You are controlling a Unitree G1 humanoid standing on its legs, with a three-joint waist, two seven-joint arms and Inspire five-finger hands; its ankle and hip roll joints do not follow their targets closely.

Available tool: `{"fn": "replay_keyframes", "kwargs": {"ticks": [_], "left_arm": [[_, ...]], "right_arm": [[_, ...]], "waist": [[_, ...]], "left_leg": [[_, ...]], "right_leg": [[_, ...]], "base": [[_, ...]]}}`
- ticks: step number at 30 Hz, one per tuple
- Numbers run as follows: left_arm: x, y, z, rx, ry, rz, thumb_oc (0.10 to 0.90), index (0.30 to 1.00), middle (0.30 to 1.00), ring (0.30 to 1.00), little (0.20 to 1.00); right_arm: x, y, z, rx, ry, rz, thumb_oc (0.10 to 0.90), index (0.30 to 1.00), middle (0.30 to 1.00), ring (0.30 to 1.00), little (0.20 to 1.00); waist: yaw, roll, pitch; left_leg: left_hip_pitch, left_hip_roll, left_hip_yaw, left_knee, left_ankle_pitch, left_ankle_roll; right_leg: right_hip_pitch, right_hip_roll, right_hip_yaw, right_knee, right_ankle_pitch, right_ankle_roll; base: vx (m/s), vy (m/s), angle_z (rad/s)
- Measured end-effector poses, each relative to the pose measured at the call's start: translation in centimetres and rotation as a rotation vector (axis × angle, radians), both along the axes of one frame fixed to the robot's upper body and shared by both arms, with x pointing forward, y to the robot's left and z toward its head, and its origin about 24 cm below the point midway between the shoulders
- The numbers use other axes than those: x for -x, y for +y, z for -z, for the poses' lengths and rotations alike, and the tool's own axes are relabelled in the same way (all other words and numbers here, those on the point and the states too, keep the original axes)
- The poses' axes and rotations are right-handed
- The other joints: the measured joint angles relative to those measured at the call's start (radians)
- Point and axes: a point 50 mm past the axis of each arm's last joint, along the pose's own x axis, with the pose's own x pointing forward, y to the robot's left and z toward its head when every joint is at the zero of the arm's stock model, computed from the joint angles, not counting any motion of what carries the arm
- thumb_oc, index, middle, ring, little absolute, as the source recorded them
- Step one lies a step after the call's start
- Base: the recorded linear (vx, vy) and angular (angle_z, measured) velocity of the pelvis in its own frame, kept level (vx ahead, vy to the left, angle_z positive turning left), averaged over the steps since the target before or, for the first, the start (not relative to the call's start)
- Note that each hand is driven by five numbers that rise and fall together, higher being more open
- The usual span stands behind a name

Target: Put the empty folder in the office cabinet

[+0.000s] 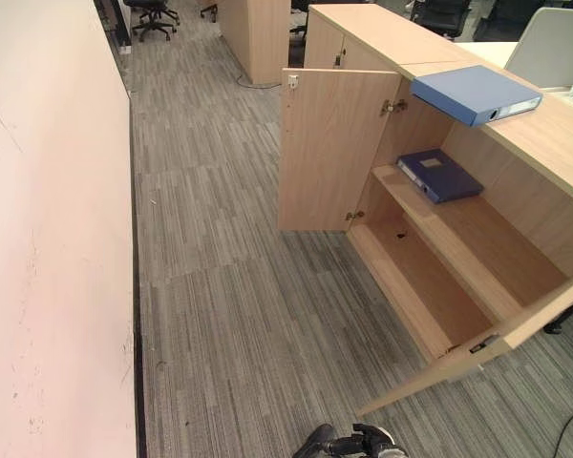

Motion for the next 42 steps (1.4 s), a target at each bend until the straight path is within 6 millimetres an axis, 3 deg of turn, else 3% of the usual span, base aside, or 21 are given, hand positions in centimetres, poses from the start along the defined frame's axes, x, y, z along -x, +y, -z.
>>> {"fn": "replay_keyframes", "kwargs": {"ticks": [3, 4, 7, 9, 11, 12, 13, 14, 16, 20, 21, 23, 25, 26, 27, 28, 31, 35, 39, 41, 42], "left_arm": [[-0.6, -0.1, -0.1, -0.009, -0.028, 0.021, 0.800, 0.900, 0.900, 0.900, 0.900], [-1.5, -0.3, -0.1, -0.005, -0.061, 0.030, 0.800, 0.900, 0.900, 0.900, 0.900], [-2.0, 0.2, -0.3, -0.020, -0.092, 0.022, 0.800, 0.900, 0.900, 0.900, 0.900], [-2.0, 1.3, -0.6, -0.050, -0.102, -0.027, 0.800, 0.900, 0.900, 0.900, 0.900], [-1.5, 1.7, -0.7, -0.061, -0.093, -0.045, 0.800, 0.900, 0.900, 0.900, 0.900], [-1.6, 1.7, -0.7, -0.071, -0.091, -0.051, 0.800, 0.900, 0.900, 0.900, 0.900], [-1.6, 1.7, -0.7, -0.074, -0.096, -0.050, 0.800, 0.900, 0.900, 0.900, 0.900], [-1.7, 1.9, -0.7, -0.081, -0.100, -0.058, 0.800, 0.900, 0.900, 0.900, 0.900], [-2.4, 1.2, -0.6, -0.061, -0.108, -0.052, 0.800, 0.900, 0.900, 0.900, 0.900], [-1.5, -0.2, -0.1, -0.024, -0.064, -0.058, 0.800, 0.900, 0.900, 0.900, 0.900], [-1.2, -0.5, 0.0, -0.017, -0.050, -0.062, 0.800, 0.900, 0.900, 0.900, 0.900], [-0.7, -1.3, 0.3, 0.000, -0.025, -0.070, 0.800, 0.900, 0.900, 0.900, 0.900], [1.1, -1.9, 0.5, 0.020, 0.043, -0.085, 0.800, 0.900, 0.900, 0.900, 0.900], [2.2, -1.9, 0.5, 0.019, 0.076, -0.095, 0.800, 0.900, 0.900, 0.900, 0.900], [2.2, -1.6, 0.4, 0.012, 0.079, -0.098, 0.800, 0.900, 0.900, 0.900, 0.900], [2.2, -0.7, 0.2, -0.018, 0.067, -0.086, 0.800, 0.900, 0.900, 0.900, 0.900], [-1.3, 0.6, -0.3, -0.059, -0.071, -0.056, 0.800, 0.900, 0.900, 0.900, 0.900], [-3.5, 2.0, -0.9, -0.094, -0.139, -0.027, 0.800, 0.900, 0.900, 0.900, 0.900], [-2.5, 2.2, -0.9, -0.088, -0.103, -0.025, 0.800, 0.900, 0.900, 0.900, 0.900], [-0.9, 1.8, -0.6, -0.068, -0.047, -0.025, 0.800, 0.900, 0.900, 0.900, 0.900], [-0.3, 1.8, -0.6, -0.066, -0.024, -0.017, 0.800, 0.900, 0.900, 0.900, 0.900]], "right_arm": [[0.3, -0.4, 0.0, 0.009, 0.006, 0.008, 0.800, 0.900, 0.900, 0.900, 0.900], [0.5, -0.7, 0.0, 0.019, 0.013, 0.011, 0.800, 0.900, 0.900, 0.900, 0.900], [0.8, -0.3, 0.2, 0.008, 0.024, 0.011, 0.800, 0.900, 0.900, 0.900, 0.900], [1.3, 1.0, 0.6, -0.018, 0.048, 0.006, 0.800, 0.900, 0.900, 0.900, 0.900], [2.1, 1.5, 1.0, -0.027, 0.071, 0.005, 0.800, 0.900, 0.900, 0.900, 0.900], [2.2, 1.5, 1.0, -0.023, 0.072, 0.008, 0.800, 0.900, 0.900, 0.900, 0.900], [2.2, 1.6, 1.0, -0.023, 0.073, 0.007, 0.800, 0.900, 0.900, 0.900, 0.900], [2.4, 1.4, 1.0, -0.008, 0.081, 0.000, 0.800, 0.900, 0.900, 0.900, 0.900], [2.5, 0.1, 0.7, 0.028, 0.083, 0.005, 0.800, 0.900, 0.900, 0.900, 0.900], [3.1, -0.4, 0.8, 0.045, 0.106, 0.015, 0.800, 0.900, 0.900, 0.900, 0.900], [3.5, -0.5, 0.8, 0.047, 0.121, 0.025, 0.800, 0.900, 0.900, 0.900, 0.900], [4.3, -0.9, 0.9, 0.057, 0.142, 0.040, 0.800, 0.900, 0.900, 0.900, 0.900], [5.9, -1.4, 1.0, 0.076, 0.203, 0.042, 0.800, 0.900, 0.900, 0.900, 0.900], [6.8, -1.7, 1.1, 0.085, 0.229, 0.040, 0.800, 0.900, 0.900, 0.900, 0.900], [7.7, -1.6, 1.2, 0.083, 0.249, 0.039, 0.800, 0.900, 0.900, 0.900, 0.900], [8.9, -0.6, 1.6, 0.054, 0.280, 0.042, 0.800, 0.900, 0.900, 0.900, 0.900], [8.3, -0.1, 1.6, 0.045, 0.269, 0.023, 0.800, 0.900, 0.900, 0.900, 0.900], [4.3, 0.6, 1.3, 0.032, 0.185, -0.050, 0.800, 0.900, 0.900, 0.900, 0.900], [2.8, 2.9, 1.4, -0.043, 0.138, -0.090, 0.800, 0.900, 0.900, 0.900, 0.900], [2.5, 4.8, 1.6, -0.087, 0.134, -0.145, 0.800, 0.900, 0.900, 0.900, 0.900], [2.4, 5.6, 1.7, -0.101, 0.133, -0.189, 0.800, 0.900, 0.900, 0.900, 0.900]], "waist": [[-0.007, 0.011, -0.012], [-0.008, 0.025, -0.019], [0.003, 0.011, -0.024], [0.018, -0.027, -0.024], [0.042, -0.035, -0.025], [0.050, -0.045, -0.020], [0.052, -0.049, -0.018], [0.050, -0.064, -0.016], [0.049, -0.051, 0.002], [0.075, -0.005, 0.021], [0.079, 0.007, 0.030], [0.084, 0.028, 0.032], [0.108, 0.034, 0.024], [0.104, 0.031, -0.001], [0.104, 0.014, -0.004], [0.102, -0.035, -0.025], [0.106, -0.073, -0.048], [0.123, -0.057, -0.054], [0.136, -0.044, -0.056], [0.148, -0.031, -0.061], [0.149, -0.027, -0.060]], "left_leg": [[0.001, 0.010, -0.021, 0.001, 0.013, -0.028], [0.002, 0.027, -0.024, 0.000, 0.028, -0.051], [0.000, 0.049, -0.022, 0.054, 0.044, -0.081], [-0.075, 0.088, -0.024, 0.283, 0.050, -0.098], [-0.113, 0.134, -0.030, 0.429, 0.076, -0.112], [-0.190, 0.168, -0.053, 0.601, 0.121, -0.094], [-0.211, 0.179, -0.045, 0.619, 0.083, -0.098], [-0.222, 0.164, -0.008, 0.469, 0.045, -0.096], [-0.268, 0.142, 0.037, 0.279, 0.076, -0.105], [-0.305, 0.114, 0.041, -0.063, 0.258, -0.150], [-0.356, 0.120, 0.024, -0.063, 0.309, -0.155], [-0.406, 0.121, 0.020, -0.062, 0.323, -0.158], [-0.365, 0.121, -0.003, -0.057, 0.322, -0.153], [-0.337, 0.108, 0.000, -0.044, 0.315, -0.120], [-0.334, 0.073, 0.018, -0.001, 0.376, -0.057], [-0.327, 0.002, 0.041, 0.030, 0.346, 0.007], [-0.276, -0.088, 0.072, -0.003, 0.314, 0.062], [-0.177, -0.148, 0.112, -0.058, 0.241, 0.100], [-0.143, -0.177, 0.121, -0.058, 0.197, 0.130], [-0.114, -0.184, 0.128, -0.058, 0.169, 0.149], [-0.102, -0.184, 0.119, -0.058, 0.161, 0.171]], "right_leg": [[0.005, -0.019, -0.028, 0.052, -0.038, -0.056], [0.017, -0.015, -0.037, 0.072, -0.055, -0.054], [0.043, 0.017, -0.027, 0.051, -0.078, -0.051], [0.098, 0.084, -0.018, -0.031, -0.090, -0.057], [0.153, 0.142, 0.003, -0.109, -0.076, -0.086], [0.187, 0.183, 0.027, -0.159, -0.092, -0.113], [0.198, 0.189, 0.033, -0.176, -0.089, -0.117], [0.211, 0.191, 0.030, -0.200, -0.074, -0.107], [0.226, 0.202, 0.034, -0.226, -0.085, -0.105], [0.293, 0.252, 0.090, -0.286, -0.088, -0.077], [0.326, 0.266, 0.098, -0.302, -0.091, -0.066], [0.365, 0.260, 0.136, -0.304, -0.109, -0.039], [0.426, 0.212, 0.179, -0.304, -0.127, 0.005], [0.454, 0.179, 0.184, -0.320, -0.119, 0.029], [0.490, 0.141, 0.183, -0.332, -0.118, 0.043], [0.504, 0.076, 0.197, -0.329, -0.107, 0.053], [0.482, -0.026, 0.190, -0.233, -0.022, 0.053], [0.418, -0.156, 0.174, -0.015, 0.117, 0.132], [0.410, -0.224, 0.074, 0.058, 0.160, 0.162], [0.412, -0.247, 0.051, 0.086, 0.271, 0.184], [0.396, -0.243, 0.059, 0.131, 0.180, 0.231]], "base": [[0.21, -0.230, 0.37], [0.21, -0.278, 0.44], [0.12, -0.303, 0.09], [0.09, -0.258, -0.41], [0.13, -0.118, -0.54], [0.15, -0.007, -0.39], [0.19, 0.079, -0.39], [0.09, 0.062, -0.27], [0.13, 0.096, -0.14], [0.23, 0.172, -0.34], [0.38, 0.321, -0.54], [0.43, 0.356, -0.58], [0.53, 0.473, -1.08], [0.46, 0.436, -0.81], [0.38, 0.440, -0.48], [0.18, 0.246, -0.07], [0.24, 0.384, -0.04], [0.21, 0.394, -0.20], [0.17, 0.206, -0.11], [0.14, 0.121, -0.06], [0.08, 0.066, 0.06]]}}
